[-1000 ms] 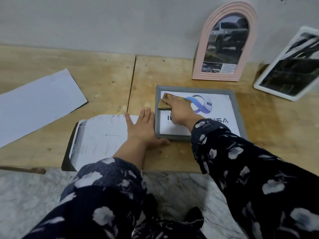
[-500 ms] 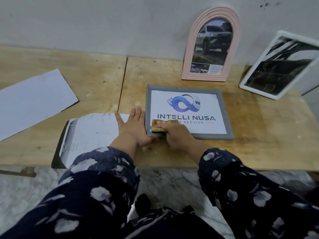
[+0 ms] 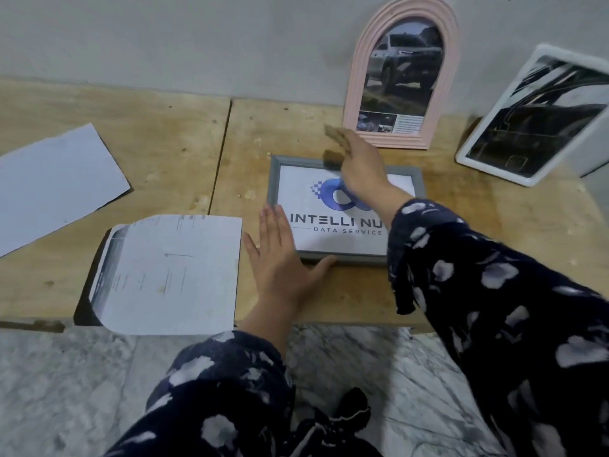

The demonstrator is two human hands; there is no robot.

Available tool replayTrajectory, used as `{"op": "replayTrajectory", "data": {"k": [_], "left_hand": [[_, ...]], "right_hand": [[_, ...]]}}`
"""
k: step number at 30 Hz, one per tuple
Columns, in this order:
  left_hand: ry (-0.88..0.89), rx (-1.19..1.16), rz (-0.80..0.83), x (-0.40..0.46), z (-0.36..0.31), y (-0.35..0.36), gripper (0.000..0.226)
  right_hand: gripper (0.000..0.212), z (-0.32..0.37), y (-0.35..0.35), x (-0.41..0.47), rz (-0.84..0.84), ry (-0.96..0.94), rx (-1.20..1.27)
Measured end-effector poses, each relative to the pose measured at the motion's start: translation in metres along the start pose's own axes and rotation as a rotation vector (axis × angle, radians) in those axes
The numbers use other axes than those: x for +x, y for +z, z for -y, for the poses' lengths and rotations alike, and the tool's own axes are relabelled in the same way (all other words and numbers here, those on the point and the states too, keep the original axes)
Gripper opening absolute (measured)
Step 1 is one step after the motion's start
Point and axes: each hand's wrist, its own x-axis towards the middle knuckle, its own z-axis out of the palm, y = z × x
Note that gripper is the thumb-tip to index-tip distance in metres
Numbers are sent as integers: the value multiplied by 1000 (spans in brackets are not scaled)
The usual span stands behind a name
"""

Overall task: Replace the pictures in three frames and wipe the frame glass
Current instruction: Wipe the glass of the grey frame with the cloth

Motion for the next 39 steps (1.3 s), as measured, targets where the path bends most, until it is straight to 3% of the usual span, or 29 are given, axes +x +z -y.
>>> {"op": "replayTrajectory", "data": {"k": [2,6,11,22,27,29,31,33,35,39], "left_hand": [[-25,-21,-35,-3,3,5,124],[8,-26,-84,3,4,7,125],[-10,-15,-46,3,-1,5,131],[-52,-68,-42,1,-5,3,128],[-53,-64,-80,0,-4,4,119],[-49,-45,-78,-1,-5,3,122],[-42,-28,-85,-1,-6,3,125],[-35,-19,-93,0,-6,4,125],[-36,-13,-90,1,-6,6,125],[-45,-14,-99,3,-7,8,124]], "right_hand": [[69,-24,20,2,56,-57,-168],[72,-63,55,-4,321,-129,-488],[46,-67,50,10,312,-197,-483],[38,-71,33,-62,309,-387,-480],[38,-58,16,-95,417,-264,-505],[34,-52,6,-91,512,-146,-464],[31,-46,-10,-75,563,64,-250],[31,-39,-34,-54,503,279,78],[27,-36,-54,-33,318,354,255],[30,-42,-56,14,4,63,-11]]}}
